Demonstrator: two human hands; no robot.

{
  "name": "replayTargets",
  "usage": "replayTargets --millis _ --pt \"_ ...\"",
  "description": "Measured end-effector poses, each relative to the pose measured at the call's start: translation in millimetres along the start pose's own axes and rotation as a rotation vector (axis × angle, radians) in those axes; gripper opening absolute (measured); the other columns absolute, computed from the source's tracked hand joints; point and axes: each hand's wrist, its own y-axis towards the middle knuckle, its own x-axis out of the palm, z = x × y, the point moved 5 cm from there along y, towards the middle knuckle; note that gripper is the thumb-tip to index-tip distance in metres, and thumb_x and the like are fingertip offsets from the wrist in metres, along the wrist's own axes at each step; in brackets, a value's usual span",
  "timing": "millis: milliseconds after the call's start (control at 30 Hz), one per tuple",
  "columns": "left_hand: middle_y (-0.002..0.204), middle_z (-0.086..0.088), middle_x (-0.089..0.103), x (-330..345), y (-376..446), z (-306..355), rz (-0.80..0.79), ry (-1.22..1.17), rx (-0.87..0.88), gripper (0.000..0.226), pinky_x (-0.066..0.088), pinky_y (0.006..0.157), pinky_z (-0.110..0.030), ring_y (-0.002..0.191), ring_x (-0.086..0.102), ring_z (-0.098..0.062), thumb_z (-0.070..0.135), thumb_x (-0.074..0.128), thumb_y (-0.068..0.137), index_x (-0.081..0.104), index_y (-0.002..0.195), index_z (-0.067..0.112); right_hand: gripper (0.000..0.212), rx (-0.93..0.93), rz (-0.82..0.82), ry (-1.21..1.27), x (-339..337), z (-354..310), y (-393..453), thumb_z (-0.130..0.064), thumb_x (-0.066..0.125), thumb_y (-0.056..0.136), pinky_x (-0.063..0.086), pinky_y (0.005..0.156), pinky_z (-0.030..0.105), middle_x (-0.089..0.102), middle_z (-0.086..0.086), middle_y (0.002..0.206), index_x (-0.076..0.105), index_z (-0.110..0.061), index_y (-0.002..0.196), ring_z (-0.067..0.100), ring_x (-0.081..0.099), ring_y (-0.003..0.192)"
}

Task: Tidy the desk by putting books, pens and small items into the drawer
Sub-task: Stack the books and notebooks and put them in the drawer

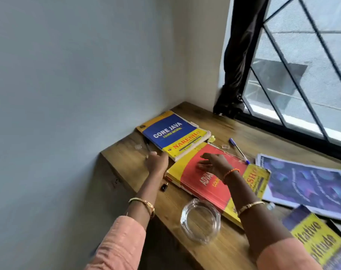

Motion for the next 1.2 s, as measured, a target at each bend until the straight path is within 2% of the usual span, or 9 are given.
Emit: replayTargets --millis 133,300,467,667,833,900,1033,1100,1200 --pt "0.108 -0.010 0.060 23.4 33.8 5.2 -0.141 -0.226 -0.152 0.028 0.049 0.076 -0.031 0.089 0.055 -0.022 0.017 0.061 0.089 0.055 0.110 -0.001 0.010 0.117 -0.050 0.162 19.2 0.1 23.6 -0.009 0.050 0.093 0.055 0.073 0.034 0.056 0.020 0.084 0.052 0.001 0.091 0.031 0.061 0.075" --pt "0.104 -0.011 0.061 43.4 77.7 3.1 -0.244 -0.338 -0.326 0.025 0.050 0.062 -0.030 0.080 0.058 -0.021 0.018 0.067 0.087 0.056 0.106 0.007 0.019 0.235 -0.056 0.166 25.1 12.6 40.9 -0.018 0.049 0.094 0.058 0.056 0.032 0.068 0.019 0.082 0.053 0.000 0.094 0.025 0.070 0.061" --pt "0.087 -0.003 0.061 51.6 79.7 26.6 -0.416 -0.368 -0.324 0.002 0.041 0.047 -0.022 0.060 0.051 -0.011 0.015 0.061 0.091 0.059 0.092 0.014 0.045 0.299 -0.201 0.226 33.5 -3.9 55.9 -0.043 0.058 0.085 0.058 0.072 0.042 0.068 0.023 0.091 0.053 -0.001 0.100 0.033 0.070 0.079" --pt "0.091 0.003 0.064 41.3 27.4 35.6 -0.500 -0.350 -0.159 0.029 0.046 0.059 -0.024 0.070 0.059 -0.010 0.020 0.068 0.086 0.056 0.112 0.017 0.009 0.120 -0.129 0.437 39.6 -29.0 61.2 -0.001 0.048 0.091 0.059 0.053 0.036 0.070 0.012 0.065 0.055 -0.001 0.087 0.023 0.069 0.056" --pt "0.079 -0.001 0.074 5.3 -25.8 43.2 -0.822 -0.055 0.010 0.024 0.043 0.049 -0.018 0.062 0.067 -0.009 0.042 0.062 0.086 0.065 0.088 0.019 0.017 -0.057 -0.074 0.307 -17.1 -34.0 9.8 0.008 0.048 0.087 0.060 0.059 0.033 0.071 0.008 0.070 0.061 -0.003 0.092 0.019 0.069 0.058" --pt "0.062 -0.003 0.068 -26.8 -26.8 42.2 -0.722 -0.005 0.056 0.035 0.042 0.044 -0.016 0.050 0.061 -0.009 0.047 0.061 0.084 0.064 0.071 0.014 0.017 -0.081 -0.053 0.262 -51.7 -35.3 -23.1 0.004 0.049 0.087 0.059 0.054 0.032 0.072 0.007 0.069 0.063 -0.005 0.092 0.017 0.069 0.057" --pt "0.063 0.004 0.060 -60.3 -3.9 38.3 -0.156 0.129 0.301 0.034 0.040 0.050 -0.022 0.057 0.058 -0.012 0.043 0.070 0.079 0.061 0.073 0.011 0.014 -0.005 0.044 0.249 -108.1 -6.0 -70.9 -0.001 0.047 0.090 0.055 0.045 0.030 0.072 0.008 0.064 0.060 -0.005 0.092 0.018 0.068 0.051" --pt "0.089 0.003 0.065 -39.2 -3.6 32.9 -0.176 0.222 0.334 0.026 0.044 0.064 -0.025 0.084 0.062 -0.017 0.037 0.065 0.082 0.061 0.096 0.015 0.011 0.056 0.075 0.273 -121.1 19.9 -80.1 -0.003 0.057 0.085 0.055 0.045 0.032 0.072 0.009 0.065 0.059 -0.003 0.096 0.020 0.069 0.052" --pt "0.124 -0.009 0.057 6.3 4.6 16.4 -0.362 0.348 0.215 0.054 0.044 0.076 -0.030 0.094 0.056 -0.018 0.042 0.050 0.083 0.049 0.127 0.010 0.041 0.100 0.099 0.221 -131.2 47.8 -76.8 -0.005 0.072 0.070 0.058 0.051 0.036 0.073 0.012 0.073 0.058 0.001 0.108 0.023 0.071 0.060"
